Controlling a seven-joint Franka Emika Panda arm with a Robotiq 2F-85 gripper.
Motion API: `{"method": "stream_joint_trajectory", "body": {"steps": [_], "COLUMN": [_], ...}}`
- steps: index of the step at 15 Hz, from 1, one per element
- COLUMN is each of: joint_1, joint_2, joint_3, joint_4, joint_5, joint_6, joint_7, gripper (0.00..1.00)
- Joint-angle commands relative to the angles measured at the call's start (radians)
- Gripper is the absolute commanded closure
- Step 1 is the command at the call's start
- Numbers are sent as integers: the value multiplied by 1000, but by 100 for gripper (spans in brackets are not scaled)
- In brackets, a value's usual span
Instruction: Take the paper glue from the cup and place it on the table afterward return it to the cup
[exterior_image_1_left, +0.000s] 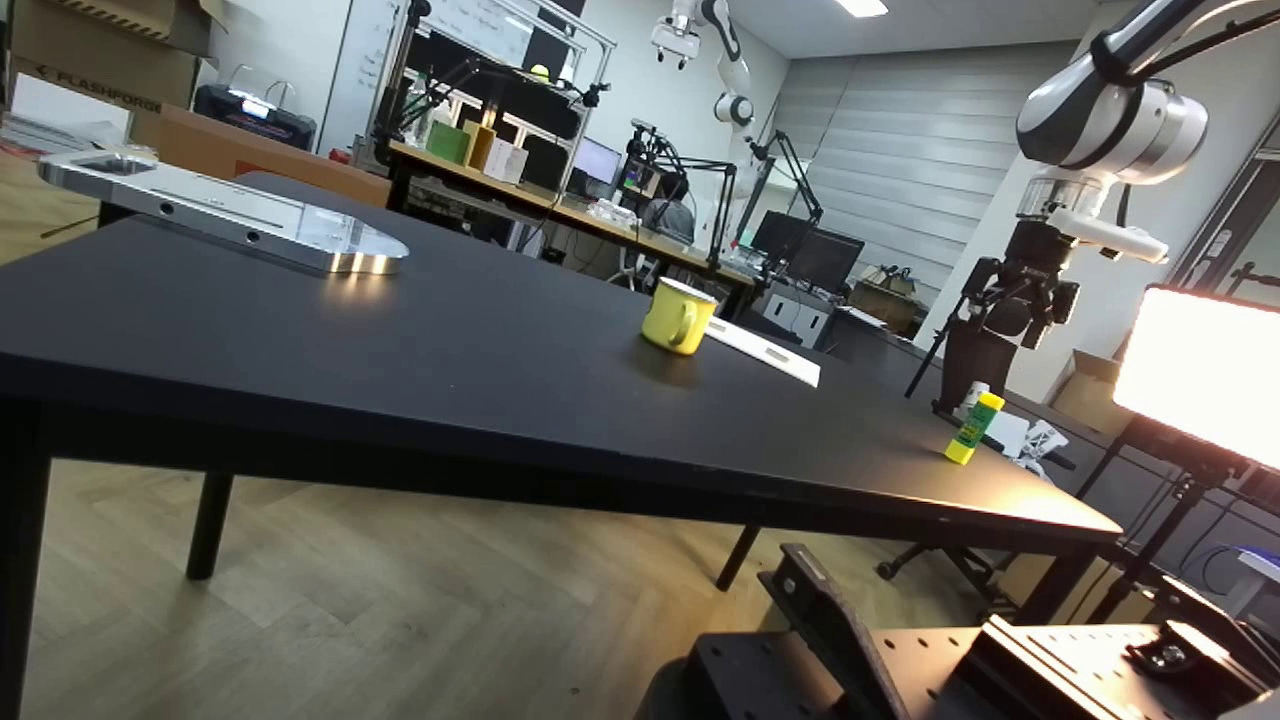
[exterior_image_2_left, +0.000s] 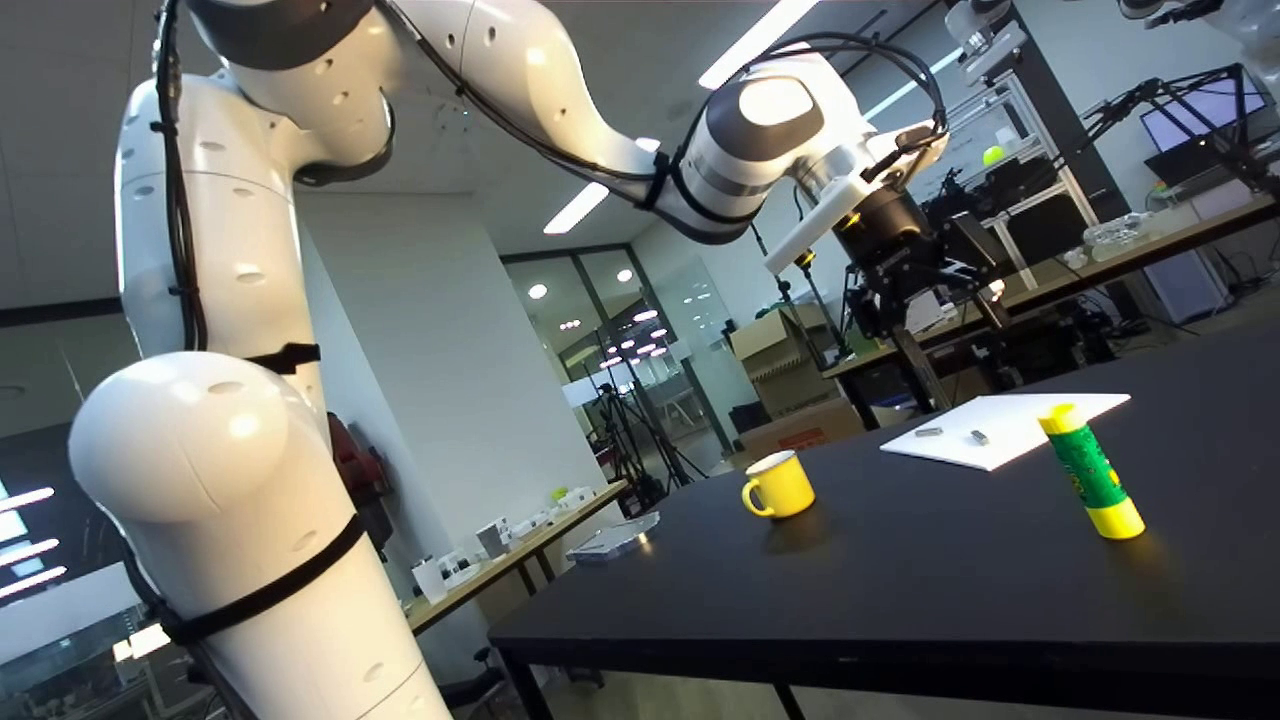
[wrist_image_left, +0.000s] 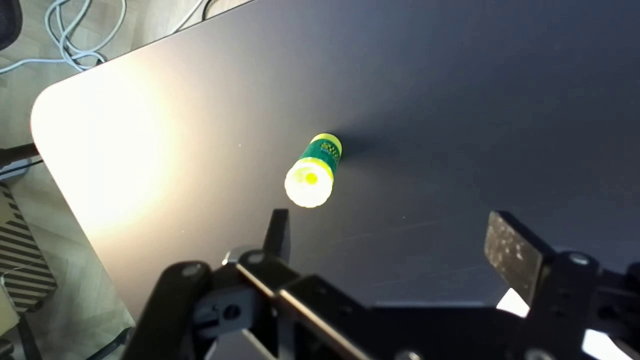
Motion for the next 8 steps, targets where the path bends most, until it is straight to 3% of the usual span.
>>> {"method": "stream_joint_trajectory", "body": {"steps": [1,4,8], "joint_1": [-2,-9,-51], "joint_2": [0,24,64], "joint_3": [2,-11,-4], "joint_4": [2,11,26], "joint_5": [-1,-4,103], "joint_6": [-3,16,49], "joint_7": [0,30,3], "gripper": [0,0,0]}}
